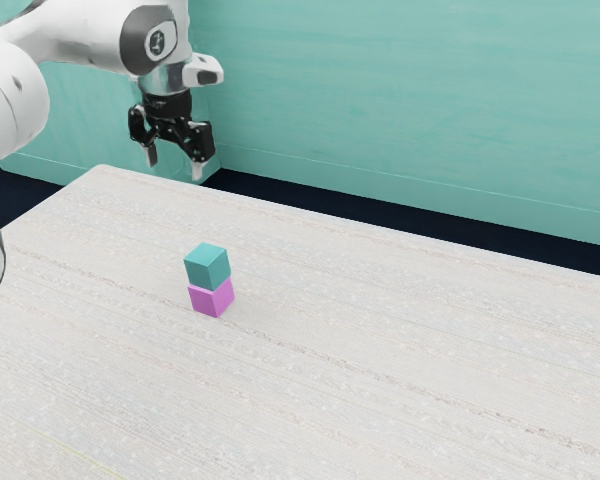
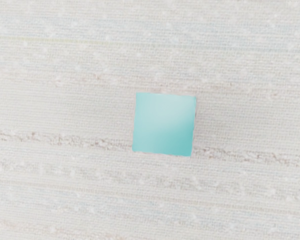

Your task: Pick up the blue block with one arm, and put the blue block on the table with one arm

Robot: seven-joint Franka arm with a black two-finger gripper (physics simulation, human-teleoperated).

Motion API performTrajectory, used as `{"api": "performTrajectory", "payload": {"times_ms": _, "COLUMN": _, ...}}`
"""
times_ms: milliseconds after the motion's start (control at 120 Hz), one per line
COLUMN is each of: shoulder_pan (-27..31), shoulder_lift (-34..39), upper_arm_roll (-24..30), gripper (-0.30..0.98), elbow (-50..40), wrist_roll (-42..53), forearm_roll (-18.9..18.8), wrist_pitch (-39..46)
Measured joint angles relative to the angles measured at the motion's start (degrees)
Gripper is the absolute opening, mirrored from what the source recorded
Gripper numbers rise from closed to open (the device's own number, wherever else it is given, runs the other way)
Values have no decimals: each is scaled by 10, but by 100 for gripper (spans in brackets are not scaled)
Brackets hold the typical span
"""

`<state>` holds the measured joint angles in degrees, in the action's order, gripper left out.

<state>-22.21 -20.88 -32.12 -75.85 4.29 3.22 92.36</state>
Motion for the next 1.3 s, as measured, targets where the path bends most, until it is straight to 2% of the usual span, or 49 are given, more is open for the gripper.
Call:
{"api": "performTrajectory", "payload": {"times_ms": 50, "shoulder_pan": 16, "shoulder_lift": -52, "upper_arm_roll": 1, "gripper": 69, "elbow": 25, "wrist_roll": -13, "forearm_roll": 28, "wrist_pitch": 27}}
{"api": "performTrajectory", "payload": {"times_ms": 100, "shoulder_pan": 71, "shoulder_lift": -95, "upper_arm_roll": 55, "gripper": 68, "elbow": 74, "wrist_roll": -24, "forearm_roll": 45, "wrist_pitch": 44}}
{"api": "performTrajectory", "payload": {"times_ms": 175, "shoulder_pan": 142, "shoulder_lift": -133, "upper_arm_roll": 142, "gripper": 69, "elbow": 115, "wrist_roll": -40, "forearm_roll": 47, "wrist_pitch": 64}}
{"api": "performTrajectory", "payload": {"times_ms": 283, "shoulder_pan": 169, "shoulder_lift": -183, "upper_arm_roll": 179, "gripper": 69, "elbow": 144, "wrist_roll": -58, "forearm_roll": 49, "wrist_pitch": 92}}
{"api": "performTrajectory", "payload": {"times_ms": 383, "shoulder_pan": 176, "shoulder_lift": -203, "upper_arm_roll": 183, "gripper": 69, "elbow": 146, "wrist_roll": -68, "forearm_roll": 53, "wrist_pitch": 112}}
{"api": "performTrajectory", "payload": {"times_ms": 508, "shoulder_pan": 177, "shoulder_lift": -143, "upper_arm_roll": 180, "gripper": 69, "elbow": 12, "wrist_roll": -57, "forearm_roll": 52, "wrist_pitch": 163}}
{"api": "performTrajectory", "payload": {"times_ms": 725, "shoulder_pan": 175, "shoulder_lift": -66, "upper_arm_roll": 186, "gripper": 69, "elbow": -107, "wrist_roll": 26, "forearm_roll": 56, "wrist_pitch": 210}}
{"api": "performTrajectory", "payload": {"times_ms": 850, "shoulder_pan": 175, "shoulder_lift": -55, "upper_arm_roll": 186, "gripper": 69, "elbow": -122, "wrist_roll": 88, "forearm_roll": 62, "wrist_pitch": 215}}
{"api": "performTrajectory", "payload": {"times_ms": 992, "shoulder_pan": 175, "shoulder_lift": -74, "upper_arm_roll": 178, "gripper": 69, "elbow": -123, "wrist_roll": 151, "forearm_roll": 75, "wrist_pitch": 216}}
{"api": "performTrajectory", "payload": {"times_ms": 1142, "shoulder_pan": 175, "shoulder_lift": -88, "upper_arm_roll": 167, "gripper": 69, "elbow": -123, "wrist_roll": 198, "forearm_roll": 96, "wrist_pitch": 221}}
{"api": "performTrajectory", "payload": {"times_ms": 1300, "shoulder_pan": 175, "shoulder_lift": -91, "upper_arm_roll": 166, "gripper": 69, "elbow": -123, "wrist_roll": 237, "forearm_roll": 101, "wrist_pitch": 228}}
